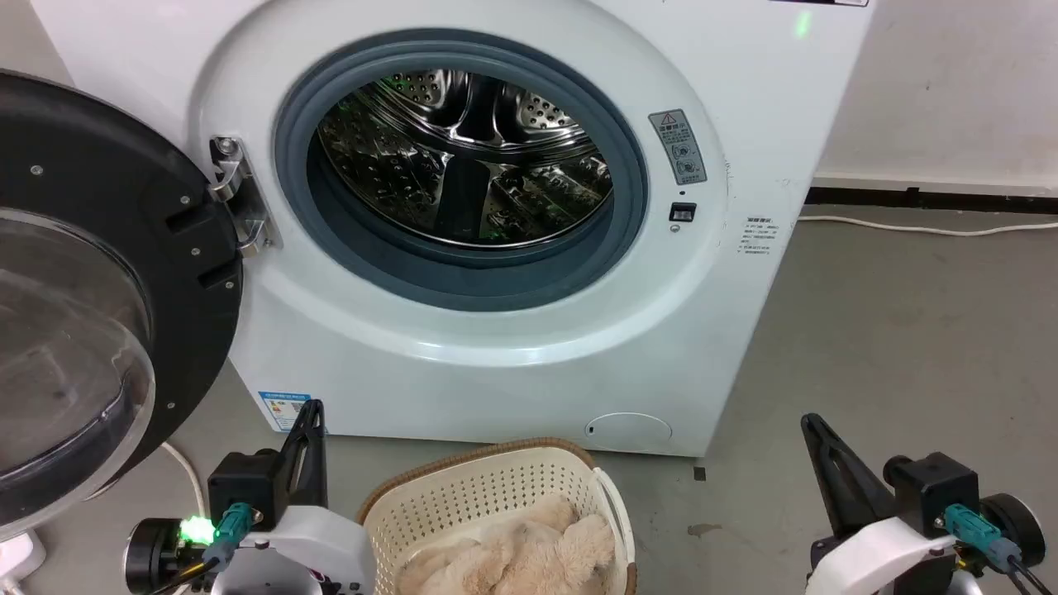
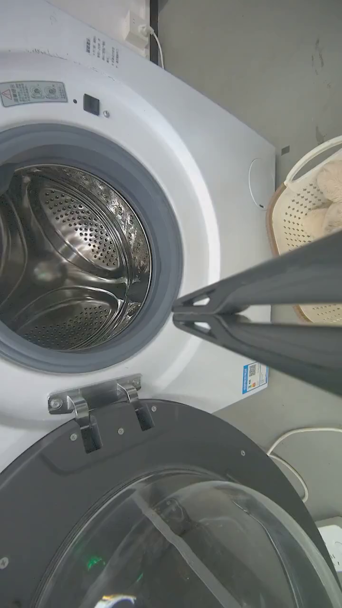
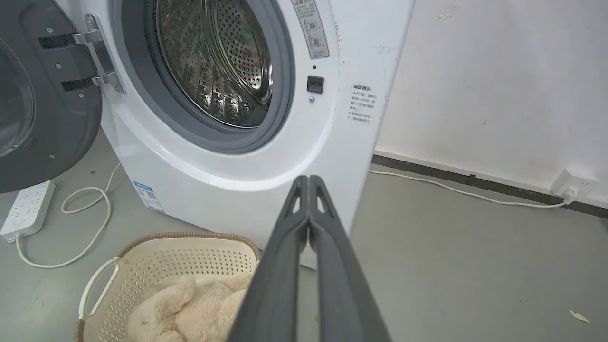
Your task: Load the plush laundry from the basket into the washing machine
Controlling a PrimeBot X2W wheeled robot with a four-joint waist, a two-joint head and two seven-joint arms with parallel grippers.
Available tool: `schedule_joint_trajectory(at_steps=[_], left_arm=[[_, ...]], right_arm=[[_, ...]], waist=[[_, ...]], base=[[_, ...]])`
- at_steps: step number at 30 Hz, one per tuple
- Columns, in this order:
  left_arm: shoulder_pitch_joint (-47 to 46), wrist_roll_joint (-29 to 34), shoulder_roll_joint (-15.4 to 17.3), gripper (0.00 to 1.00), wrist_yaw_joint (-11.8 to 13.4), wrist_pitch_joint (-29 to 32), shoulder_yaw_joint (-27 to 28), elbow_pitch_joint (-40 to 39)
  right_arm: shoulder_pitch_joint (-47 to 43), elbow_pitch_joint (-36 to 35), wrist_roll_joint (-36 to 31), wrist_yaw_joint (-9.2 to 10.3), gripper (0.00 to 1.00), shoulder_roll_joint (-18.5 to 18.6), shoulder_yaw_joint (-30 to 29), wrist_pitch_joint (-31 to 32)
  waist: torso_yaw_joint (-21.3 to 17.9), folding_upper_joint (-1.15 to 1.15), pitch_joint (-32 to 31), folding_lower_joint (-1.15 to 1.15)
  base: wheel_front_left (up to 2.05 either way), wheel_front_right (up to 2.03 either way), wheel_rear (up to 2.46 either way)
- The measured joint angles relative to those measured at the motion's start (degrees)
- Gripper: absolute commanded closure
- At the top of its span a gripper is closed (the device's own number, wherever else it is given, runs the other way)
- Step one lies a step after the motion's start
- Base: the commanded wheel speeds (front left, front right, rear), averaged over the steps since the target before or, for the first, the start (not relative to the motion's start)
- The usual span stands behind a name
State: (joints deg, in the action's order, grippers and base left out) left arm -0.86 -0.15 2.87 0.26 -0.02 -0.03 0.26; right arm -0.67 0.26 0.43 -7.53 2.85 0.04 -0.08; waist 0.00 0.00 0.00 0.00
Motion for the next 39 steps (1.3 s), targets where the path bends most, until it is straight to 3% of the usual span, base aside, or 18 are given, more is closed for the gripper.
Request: schedule_joint_trajectory(at_steps=[39], left_arm=[[0.0,0.0,0.0,1.0,0.0,0.0,0.0,0.0]], right_arm=[[0.0,0.0,0.0,0.0,1.0,0.0,0.0,0.0]], waist=[[0.0,0.0,0.0,0.0]], base=[[0.0,0.0,0.0]])
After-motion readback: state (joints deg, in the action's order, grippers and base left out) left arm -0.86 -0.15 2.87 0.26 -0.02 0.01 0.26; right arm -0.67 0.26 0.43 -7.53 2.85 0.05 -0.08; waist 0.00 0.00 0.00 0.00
